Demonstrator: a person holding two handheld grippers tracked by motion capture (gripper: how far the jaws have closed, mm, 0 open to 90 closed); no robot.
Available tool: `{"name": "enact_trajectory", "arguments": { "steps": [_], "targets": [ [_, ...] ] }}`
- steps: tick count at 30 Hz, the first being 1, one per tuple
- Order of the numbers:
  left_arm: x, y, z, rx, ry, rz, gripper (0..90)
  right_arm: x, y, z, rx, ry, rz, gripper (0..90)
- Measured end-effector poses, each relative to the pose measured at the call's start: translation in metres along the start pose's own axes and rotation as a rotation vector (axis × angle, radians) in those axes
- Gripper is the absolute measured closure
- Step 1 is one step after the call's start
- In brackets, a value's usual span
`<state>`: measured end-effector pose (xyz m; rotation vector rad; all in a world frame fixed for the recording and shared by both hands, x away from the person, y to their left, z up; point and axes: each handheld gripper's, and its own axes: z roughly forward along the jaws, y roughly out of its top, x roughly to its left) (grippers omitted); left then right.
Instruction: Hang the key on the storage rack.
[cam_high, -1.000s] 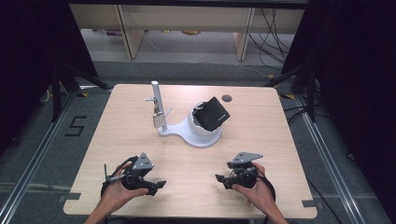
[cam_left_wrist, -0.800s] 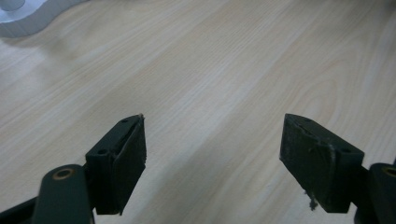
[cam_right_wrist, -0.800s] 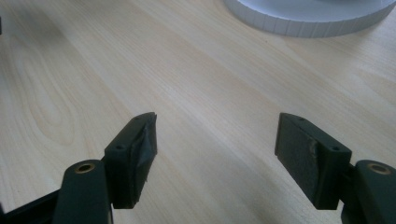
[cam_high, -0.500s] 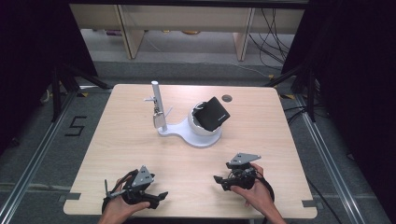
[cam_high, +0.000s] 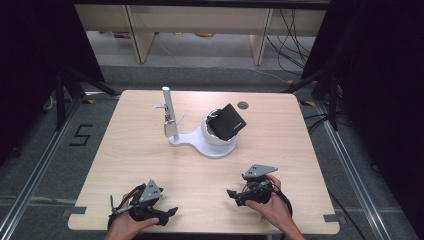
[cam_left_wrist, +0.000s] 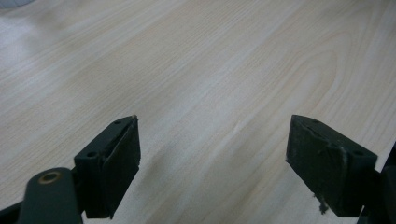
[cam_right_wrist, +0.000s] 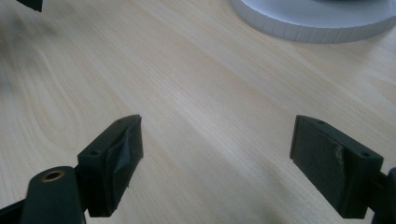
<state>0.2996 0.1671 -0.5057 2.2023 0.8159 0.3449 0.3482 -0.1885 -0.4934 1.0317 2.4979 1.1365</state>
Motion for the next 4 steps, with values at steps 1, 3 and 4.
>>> {"name": "enact_trajectory", "arguments": {
  "steps": [1,3,4],
  "targets": [
    [0.0005,-0.0006,0.0002,0.004,-0.002,-0.006,17.4,0.0004,0.0001,0.0000,0.004,0.001,0.001,18.0],
    [0.0016,-0.0009,0.0006,0.008,0.006,0.000,17.3,0.0004,0.0002,0.0000,0.005,0.001,0.001,18.0],
    [0.0018,-0.0012,0.0014,0.010,0.011,-0.002,17.3,0.0004,0.0002,0.0002,0.007,-0.001,-0.001,18.0]
  ]
}}
